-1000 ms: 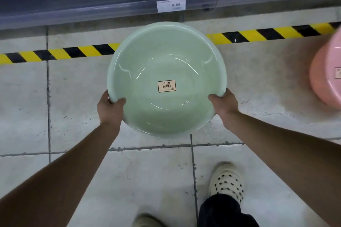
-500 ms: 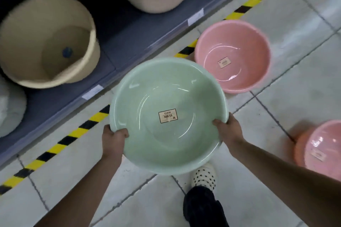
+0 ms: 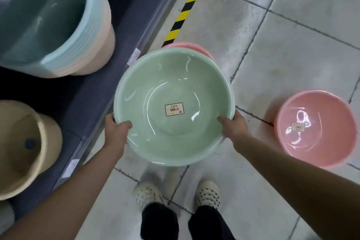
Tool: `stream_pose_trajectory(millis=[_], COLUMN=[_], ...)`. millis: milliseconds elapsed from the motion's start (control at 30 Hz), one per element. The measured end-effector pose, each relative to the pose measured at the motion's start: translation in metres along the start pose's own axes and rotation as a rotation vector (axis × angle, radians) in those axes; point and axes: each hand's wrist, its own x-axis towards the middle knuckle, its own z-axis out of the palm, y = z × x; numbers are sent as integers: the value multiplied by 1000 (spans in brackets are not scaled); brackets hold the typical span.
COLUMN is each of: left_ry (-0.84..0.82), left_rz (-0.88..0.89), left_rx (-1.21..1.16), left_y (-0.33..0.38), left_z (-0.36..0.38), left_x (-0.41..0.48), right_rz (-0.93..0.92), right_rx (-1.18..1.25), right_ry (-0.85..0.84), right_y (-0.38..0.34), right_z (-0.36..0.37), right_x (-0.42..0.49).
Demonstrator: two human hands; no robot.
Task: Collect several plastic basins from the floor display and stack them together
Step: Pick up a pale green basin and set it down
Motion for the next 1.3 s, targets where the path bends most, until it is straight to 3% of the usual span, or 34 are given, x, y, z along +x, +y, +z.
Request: stream_pose_trajectory(millis=[167,600,1000,1167,1300], left_ry=[-65,-200,-256,-278,-254], left_rz=[85,208,306,244,113], left_rx=[186,351,447,425,218], left_y=[23,38,-4,-11,-19], left_z=[34,111,156,163,167], left_x=[42,198,269,280,275], right_rz=[104,149,198,121,-3], right_rx=[-69,92,115,231,298], right_ry=[38,207,167,170,183], right_y=[0,-11,39,53,62], right_z=[0,80,118,122,123], right_x=[23,138,196,200,204])
